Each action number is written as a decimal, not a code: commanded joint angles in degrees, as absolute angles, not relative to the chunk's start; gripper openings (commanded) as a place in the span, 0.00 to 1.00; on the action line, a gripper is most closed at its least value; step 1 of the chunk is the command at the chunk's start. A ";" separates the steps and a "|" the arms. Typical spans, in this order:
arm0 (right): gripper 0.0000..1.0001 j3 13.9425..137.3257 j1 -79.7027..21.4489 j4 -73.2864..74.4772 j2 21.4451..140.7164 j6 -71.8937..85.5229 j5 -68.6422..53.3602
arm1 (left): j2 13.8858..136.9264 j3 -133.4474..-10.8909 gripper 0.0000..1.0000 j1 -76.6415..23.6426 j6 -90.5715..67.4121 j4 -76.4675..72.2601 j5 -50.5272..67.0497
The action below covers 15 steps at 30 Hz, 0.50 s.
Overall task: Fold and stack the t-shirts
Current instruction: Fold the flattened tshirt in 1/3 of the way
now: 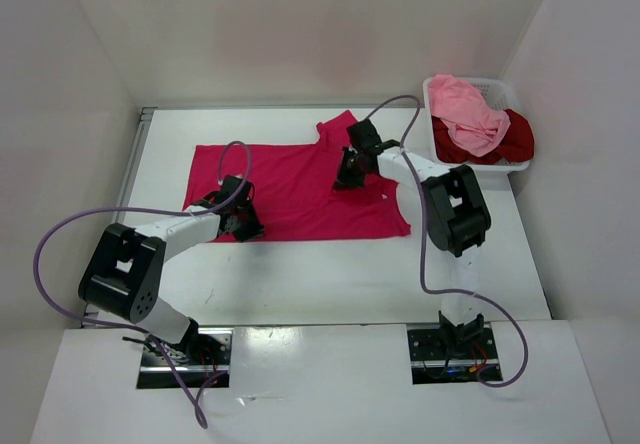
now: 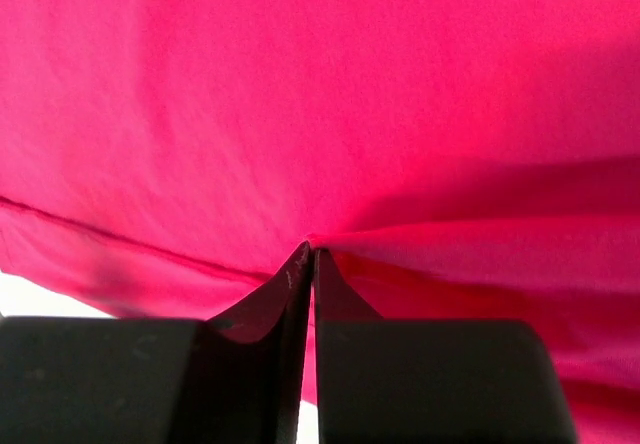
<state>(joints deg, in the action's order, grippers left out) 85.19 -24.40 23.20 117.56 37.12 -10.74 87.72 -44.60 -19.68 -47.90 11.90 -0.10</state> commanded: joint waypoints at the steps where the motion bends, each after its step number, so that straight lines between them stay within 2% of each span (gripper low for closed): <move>1: 0.08 92.44 -24.26 26.54 121.80 34.28 -9.84 | 86.75 -44.47 0.13 -19.51 -46.58 11.34 -0.35; 2: 0.12 93.59 -24.78 27.24 122.69 33.76 -9.84 | 86.75 -44.47 0.13 -19.51 -46.58 11.34 -0.35; 3: 0.25 95.17 -24.79 27.77 123.39 33.75 -9.84 | 86.75 -44.47 0.13 -19.51 -47.10 11.86 -0.35; 4: 0.30 95.19 -24.79 27.77 123.92 33.75 -9.84 | 86.14 -44.47 0.13 -19.51 -47.11 11.87 -0.35; 9: 0.44 97.98 -25.31 28.20 122.88 32.61 -8.71 | 84.99 -44.47 0.14 -19.51 -47.11 12.91 -0.87; 15: 0.44 93.35 -25.31 29.00 114.89 31.21 -3.17 | 82.62 -46.22 0.14 -19.51 -46.06 14.24 -3.77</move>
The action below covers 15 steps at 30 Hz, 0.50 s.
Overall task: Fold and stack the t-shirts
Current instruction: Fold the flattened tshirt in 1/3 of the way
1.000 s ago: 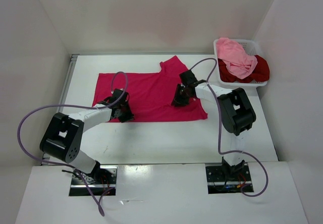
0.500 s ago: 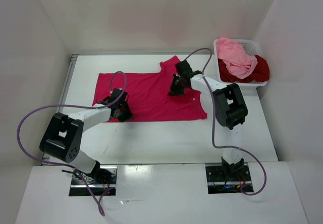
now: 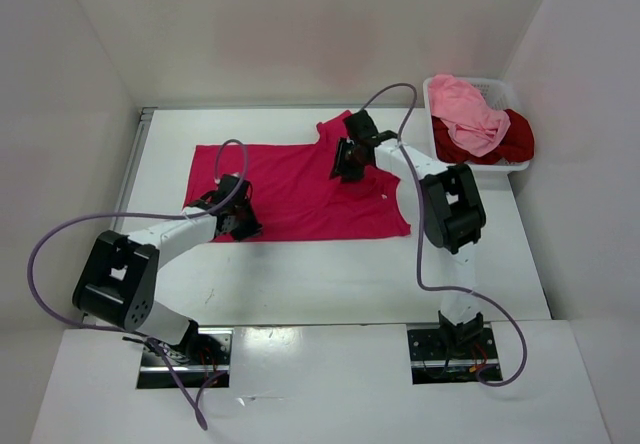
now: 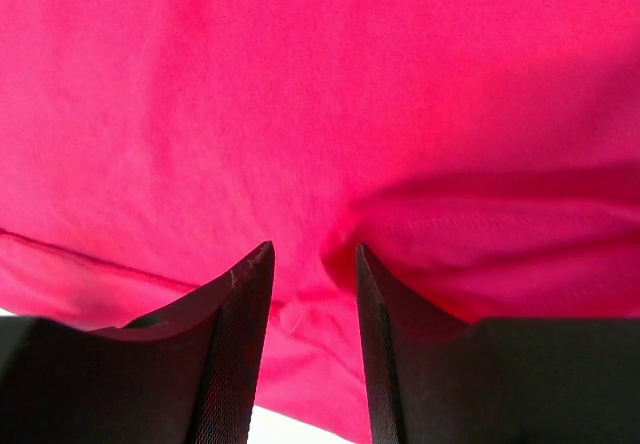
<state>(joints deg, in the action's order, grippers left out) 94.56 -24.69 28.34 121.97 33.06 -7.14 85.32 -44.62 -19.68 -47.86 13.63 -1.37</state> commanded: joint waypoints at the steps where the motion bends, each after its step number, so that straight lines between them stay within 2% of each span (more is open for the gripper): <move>1: 0.44 92.21 -25.31 28.22 113.66 31.20 -3.16 | 82.62 -46.75 0.14 -19.51 -46.05 14.85 -3.78; 3: 0.39 88.61 -25.31 27.42 110.84 31.20 -2.37 | 82.62 -46.76 0.14 -19.51 -44.39 14.85 -4.39; 4: 0.28 87.46 -25.31 26.90 110.31 31.20 -3.07 | 82.62 -47.45 0.14 -19.51 -44.38 15.38 -5.00; 6: 0.16 83.77 -25.31 26.37 109.61 31.20 -3.69 | 83.84 -48.07 0.14 -19.51 -42.81 15.38 -5.54; 7: 0.06 81.41 -25.31 25.76 109.60 31.20 -3.69 | 84.37 -48.08 0.14 -19.51 -42.80 15.38 -5.54; 9: 0.02 79.90 -25.31 25.75 109.60 31.20 -2.47 | 85.95 -49.30 0.14 -19.51 -42.19 15.38 -5.54; 15: 0.01 78.13 -24.62 25.75 110.21 30.06 -0.44 | 89.47 -52.37 0.14 -18.11 -41.04 14.68 -3.70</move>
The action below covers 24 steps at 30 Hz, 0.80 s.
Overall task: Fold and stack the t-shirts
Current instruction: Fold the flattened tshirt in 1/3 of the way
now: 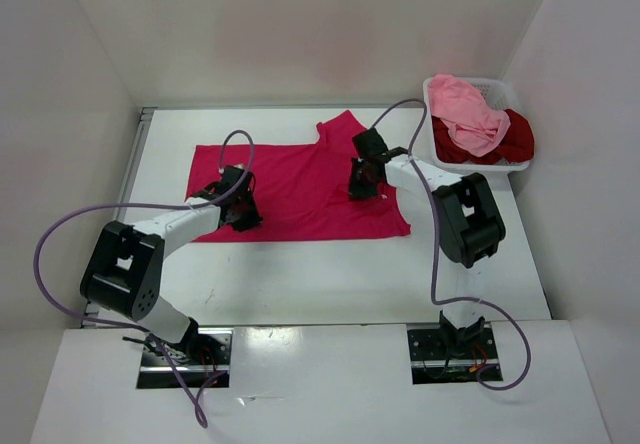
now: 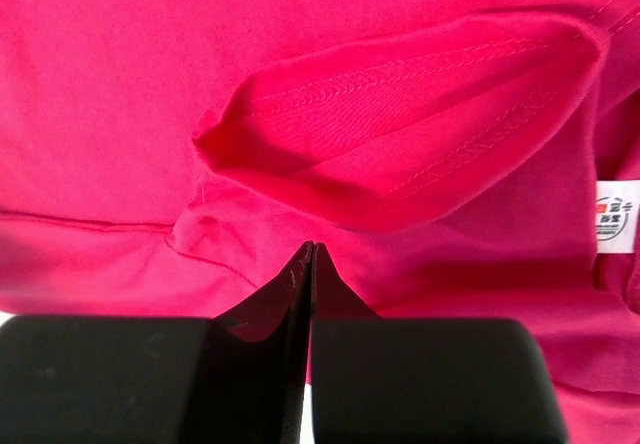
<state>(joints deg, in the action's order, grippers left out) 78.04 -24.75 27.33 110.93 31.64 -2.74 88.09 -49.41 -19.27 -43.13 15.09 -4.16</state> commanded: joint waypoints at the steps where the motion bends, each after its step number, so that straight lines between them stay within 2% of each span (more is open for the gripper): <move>1: 0.01 78.13 -24.61 25.75 110.74 30.06 -0.44 | 89.47 -52.38 0.14 -17.41 -40.52 14.68 -3.69; 11: 0.01 92.89 -23.99 29.36 122.60 27.78 1.76 | 89.47 -53.00 0.14 -17.40 -40.52 14.67 -2.37; 19: 0.00 104.41 -23.99 30.05 128.84 28.30 -4.74 | 88.86 -53.00 0.14 -17.40 -40.52 14.68 -2.37; 22: 0.00 103.63 -23.99 30.06 126.31 28.83 -5.36 | 88.25 -53.53 0.15 -17.40 -40.52 14.68 -2.37; 24: 0.06 102.05 -23.99 29.54 122.46 28.83 -5.36 | 88.24 -53.53 0.15 -17.40 -40.52 14.68 -2.37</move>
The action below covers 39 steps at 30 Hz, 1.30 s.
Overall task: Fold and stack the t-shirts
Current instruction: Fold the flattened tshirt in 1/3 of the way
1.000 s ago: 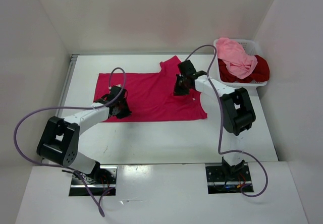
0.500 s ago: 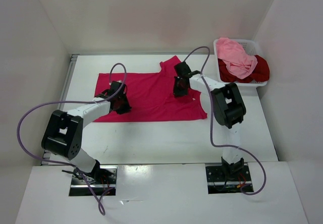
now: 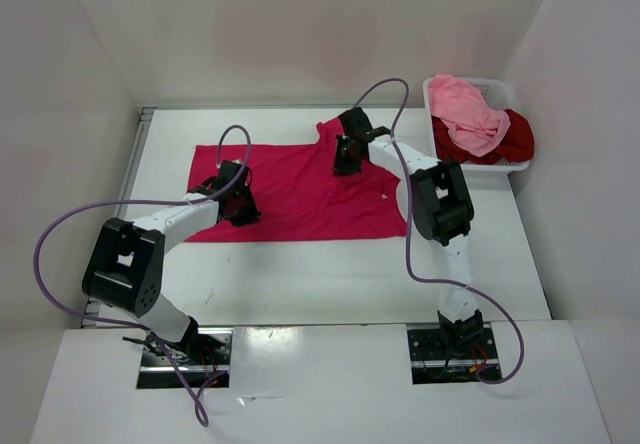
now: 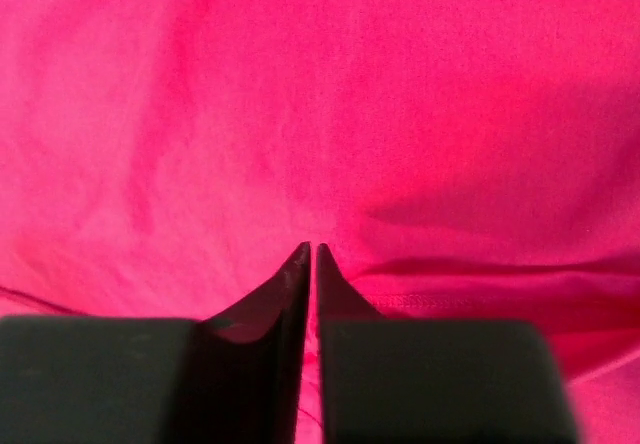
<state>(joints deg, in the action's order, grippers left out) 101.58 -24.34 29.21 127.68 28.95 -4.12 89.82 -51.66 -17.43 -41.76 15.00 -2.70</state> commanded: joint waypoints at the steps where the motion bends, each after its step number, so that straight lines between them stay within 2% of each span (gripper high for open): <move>1: 0.12 99.17 -23.99 29.53 120.78 28.83 -4.58 | 88.24 -54.13 0.17 -17.40 -40.52 14.68 -2.37; 2: 0.24 97.31 -23.99 28.31 119.20 28.83 -4.57 | 88.24 -54.14 0.17 -17.40 -40.52 14.16 -1.85; 5: 0.35 93.61 -23.99 28.56 117.16 27.60 -6.14 | 88.85 -54.14 0.17 -17.40 -40.52 13.63 -1.85; 9: 0.39 90.88 -23.99 29.18 117.16 26.37 -6.15 | 89.38 -53.61 0.17 -17.40 -41.04 13.62 -1.32; 11: 0.39 90.88 -23.99 29.18 118.73 25.66 -9.92 | 89.38 -53.61 0.17 -17.40 -41.04 13.62 -1.32; 12: 0.42 91.49 -23.99 29.18 119.78 24.97 -10.89 | 89.38 -53.61 0.17 -17.40 -41.04 13.62 -1.32; 21: 0.42 93.87 -23.99 29.79 122.08 22.76 -13.10 | 89.91 -52.56 0.17 -17.40 -41.04 12.57 -0.80; 28: 0.17 96.85 -24.52 30.41 124.37 22.76 -12.57 | 89.91 -52.03 0.17 -17.40 -41.57 12.57 -0.79; 31: 0.09 98.17 -25.05 30.41 124.97 22.76 -11.95 | 89.91 -52.03 0.17 -17.40 -41.57 12.57 -0.79; 34: 0.05 100.53 -25.66 30.94 126.38 22.76 -11.95 | 90.44 -52.03 0.17 -17.40 -41.57 12.57 -0.79; 37: 0.06 104.05 -26.98 33.21 128.93 22.24 -11.34 | 90.44 -52.55 0.17 -17.40 -41.57 12.57 -0.79; 39: 0.18 107.12 -27.77 34.71 131.21 22.24 -10.11 | 90.44 -52.56 0.18 -17.40 -41.57 12.57 -0.79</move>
<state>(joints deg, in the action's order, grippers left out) 102.26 -25.61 32.10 128.64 23.05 -11.75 89.95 -52.10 -17.43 -42.00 13.96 -1.17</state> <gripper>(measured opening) 0.154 0.175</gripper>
